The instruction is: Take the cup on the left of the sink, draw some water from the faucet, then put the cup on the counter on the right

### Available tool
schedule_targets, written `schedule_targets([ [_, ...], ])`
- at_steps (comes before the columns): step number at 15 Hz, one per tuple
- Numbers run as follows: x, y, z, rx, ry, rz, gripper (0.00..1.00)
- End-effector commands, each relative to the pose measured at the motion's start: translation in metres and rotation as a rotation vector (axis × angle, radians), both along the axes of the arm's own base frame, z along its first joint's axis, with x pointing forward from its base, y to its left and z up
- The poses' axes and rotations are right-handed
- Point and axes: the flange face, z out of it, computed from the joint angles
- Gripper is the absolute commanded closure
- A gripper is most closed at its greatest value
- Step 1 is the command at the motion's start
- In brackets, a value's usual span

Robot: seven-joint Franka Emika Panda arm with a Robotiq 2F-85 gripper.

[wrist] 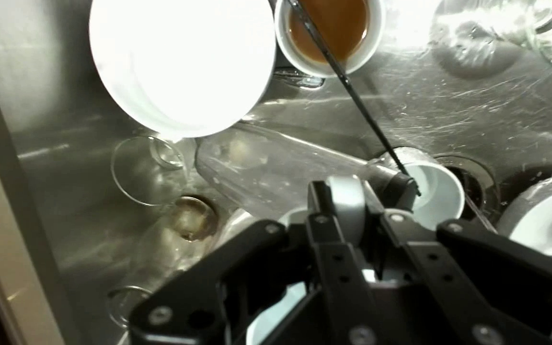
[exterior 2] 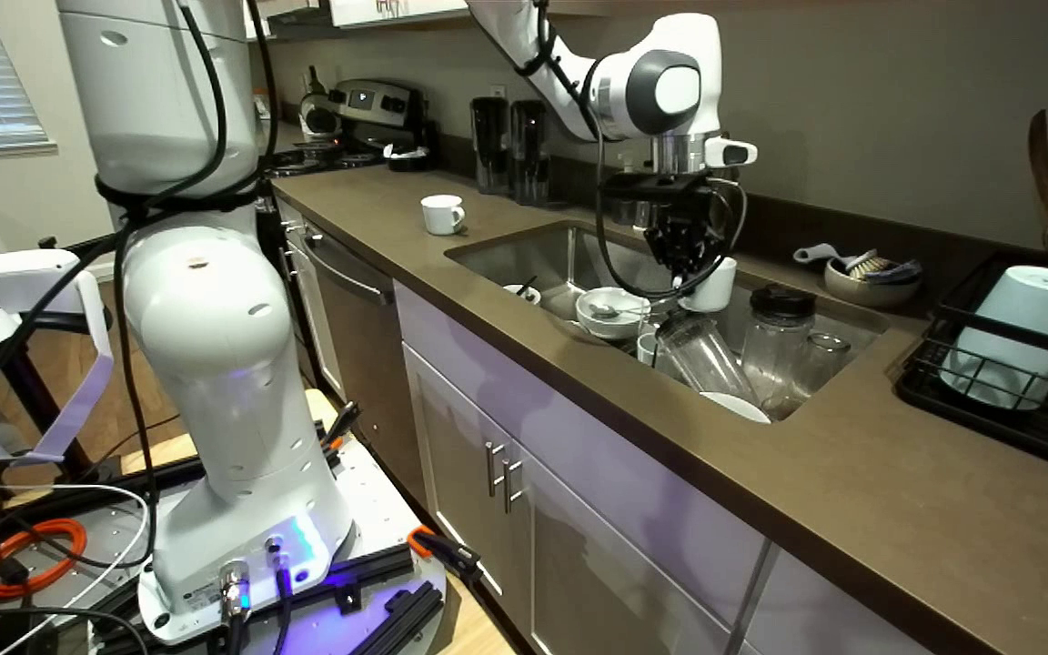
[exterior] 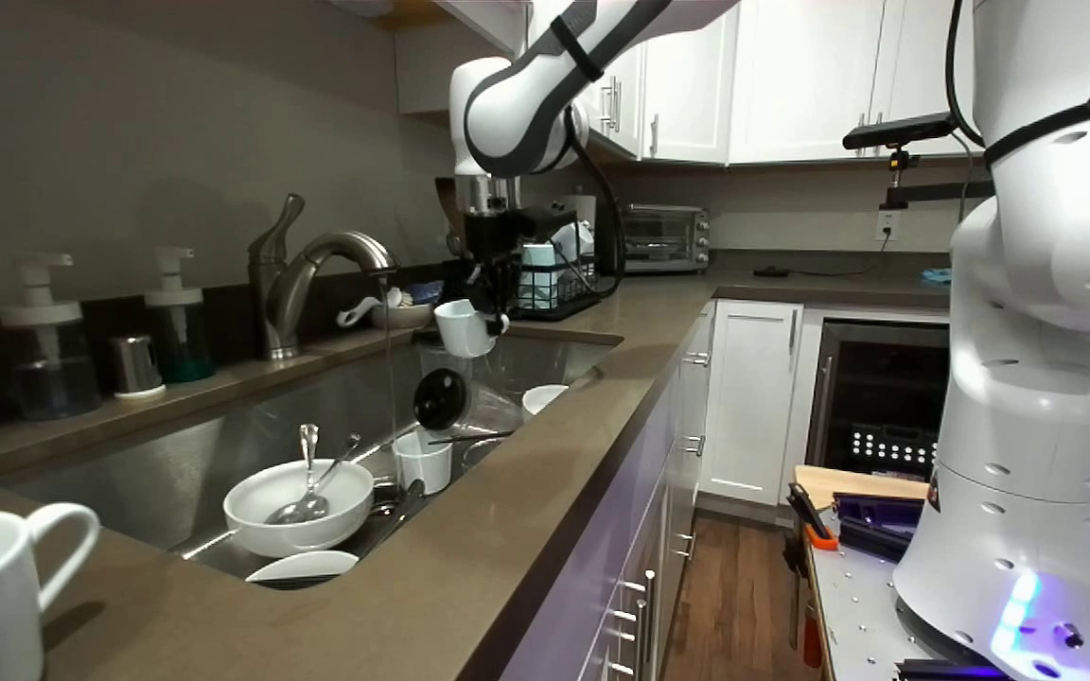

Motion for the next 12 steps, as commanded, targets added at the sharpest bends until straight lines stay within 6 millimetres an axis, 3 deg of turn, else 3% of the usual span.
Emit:
schedule_targets([
  [1, -0.002, -0.034, 0.02, -0.029, -0.029, -0.136, 0.95],
  [7, -0.007, -0.082, 0.029, -0.048, -0.062, -0.327, 0.95],
  [12, -0.013, -0.096, 0.033, -0.072, -0.046, -0.439, 0.95],
])
